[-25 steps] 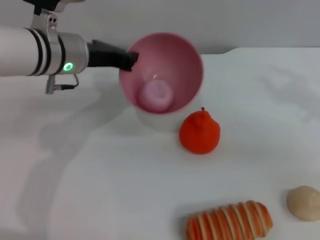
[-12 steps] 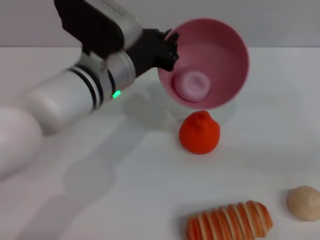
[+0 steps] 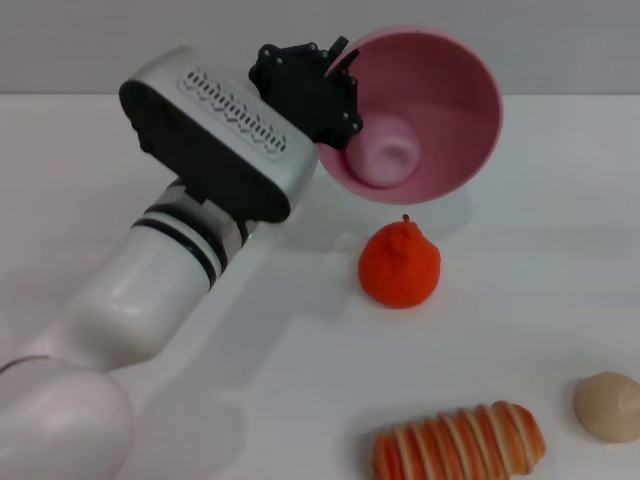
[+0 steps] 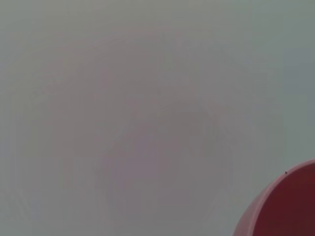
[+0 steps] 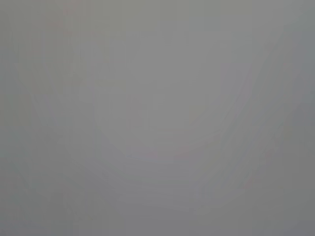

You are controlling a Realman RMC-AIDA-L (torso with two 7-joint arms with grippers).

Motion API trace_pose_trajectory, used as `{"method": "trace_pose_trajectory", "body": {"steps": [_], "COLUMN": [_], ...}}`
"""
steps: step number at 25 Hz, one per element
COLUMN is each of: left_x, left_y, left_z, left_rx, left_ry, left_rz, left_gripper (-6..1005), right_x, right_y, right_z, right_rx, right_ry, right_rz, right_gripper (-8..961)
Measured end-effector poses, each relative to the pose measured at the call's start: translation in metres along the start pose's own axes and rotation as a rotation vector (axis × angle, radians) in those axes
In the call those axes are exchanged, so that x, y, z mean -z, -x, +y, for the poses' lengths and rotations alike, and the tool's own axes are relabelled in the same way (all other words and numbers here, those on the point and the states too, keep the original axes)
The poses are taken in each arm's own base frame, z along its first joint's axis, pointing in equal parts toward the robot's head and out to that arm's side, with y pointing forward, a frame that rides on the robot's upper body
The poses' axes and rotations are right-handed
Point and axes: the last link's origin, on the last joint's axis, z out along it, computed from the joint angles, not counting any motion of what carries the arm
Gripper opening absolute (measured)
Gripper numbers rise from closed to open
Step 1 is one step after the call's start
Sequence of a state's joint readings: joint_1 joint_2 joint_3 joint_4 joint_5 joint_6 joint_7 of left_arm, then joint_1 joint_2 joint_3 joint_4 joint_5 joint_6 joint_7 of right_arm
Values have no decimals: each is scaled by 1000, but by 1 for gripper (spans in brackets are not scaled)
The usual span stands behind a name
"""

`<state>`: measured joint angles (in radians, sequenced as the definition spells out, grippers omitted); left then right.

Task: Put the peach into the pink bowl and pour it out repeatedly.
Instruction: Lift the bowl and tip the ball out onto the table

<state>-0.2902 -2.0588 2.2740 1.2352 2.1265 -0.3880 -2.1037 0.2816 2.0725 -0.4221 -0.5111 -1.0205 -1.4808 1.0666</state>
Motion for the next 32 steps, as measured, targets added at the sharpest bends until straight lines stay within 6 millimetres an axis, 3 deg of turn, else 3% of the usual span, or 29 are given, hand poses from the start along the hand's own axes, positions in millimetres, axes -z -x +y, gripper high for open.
{"method": "trace_pose_trajectory", "body": {"steps": [7, 9, 12, 15, 27, 32], "left_x": [18, 18, 39, 40, 29, 3], "left_y": [1, 1, -3, -5, -5, -7], "left_z": [17, 17, 33, 35, 23, -2], "left_rx": [-71, -71, -100, -80, 18, 106], "left_ry": [-61, -61, -131, -131, -130, -94], "left_rz": [95, 95, 218, 238, 233, 124], "left_gripper": [46, 46, 46, 46, 46, 46], "right_x": [11, 8, 1, -5, -25, -36], "right_y": [-3, -3, -2, 0, -9, -16], "right_z": [-1, -1, -1, 1, 17, 36], "right_rx": [-20, -9, 11, 25, 52, 60], "right_ry": [-15, -17, -9, 10, 130, 282], "right_rz": [2, 4, 0, -2, 84, 201], "right_gripper": [509, 509, 509, 509, 509, 509]}}
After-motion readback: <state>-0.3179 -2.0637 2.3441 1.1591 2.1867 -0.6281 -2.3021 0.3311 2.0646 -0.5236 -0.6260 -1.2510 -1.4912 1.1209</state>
